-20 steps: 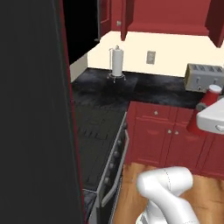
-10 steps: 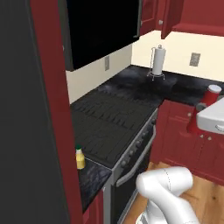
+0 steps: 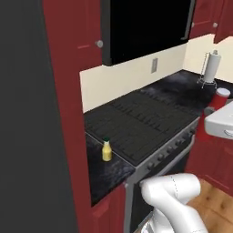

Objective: Take 2 condiments from the cabinet and move them on the counter near the stove.Make sure the condiments are lined up with each other, next to each other.

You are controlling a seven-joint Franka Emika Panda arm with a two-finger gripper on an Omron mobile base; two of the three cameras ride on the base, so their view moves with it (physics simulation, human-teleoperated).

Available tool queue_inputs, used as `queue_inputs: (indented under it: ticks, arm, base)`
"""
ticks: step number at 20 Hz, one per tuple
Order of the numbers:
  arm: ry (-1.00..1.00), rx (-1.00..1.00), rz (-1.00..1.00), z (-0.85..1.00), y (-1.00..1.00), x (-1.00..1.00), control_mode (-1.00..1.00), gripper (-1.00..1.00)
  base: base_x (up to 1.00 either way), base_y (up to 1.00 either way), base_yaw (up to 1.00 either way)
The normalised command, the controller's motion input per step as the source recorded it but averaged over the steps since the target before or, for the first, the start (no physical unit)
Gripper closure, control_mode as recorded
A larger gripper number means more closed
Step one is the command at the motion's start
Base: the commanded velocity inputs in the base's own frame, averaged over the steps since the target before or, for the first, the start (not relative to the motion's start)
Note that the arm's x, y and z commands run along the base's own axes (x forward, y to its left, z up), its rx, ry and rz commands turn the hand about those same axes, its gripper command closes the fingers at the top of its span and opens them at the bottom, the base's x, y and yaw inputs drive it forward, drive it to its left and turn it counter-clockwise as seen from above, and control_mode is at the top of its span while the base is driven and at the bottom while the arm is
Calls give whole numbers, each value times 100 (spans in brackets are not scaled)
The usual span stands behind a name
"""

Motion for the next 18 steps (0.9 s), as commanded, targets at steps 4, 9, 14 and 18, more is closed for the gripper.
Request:
queue_inputs:
  ticks: [4, 9, 14, 18]
  arm:
    - [0, 0, 0, 0, 0, 0, 100, 100]
    - [0, 0, 0, 0, 0, 0, 100, 100]
    - [0, 0, 0, 0, 0, 0, 100, 100]
    - [0, 0, 0, 0, 0, 0, 100, 100]
  base:
    - [-37, 0, 46]
    - [-33, 1, 43]
    - [-13, 6, 32]
    - [0, 4, 14]
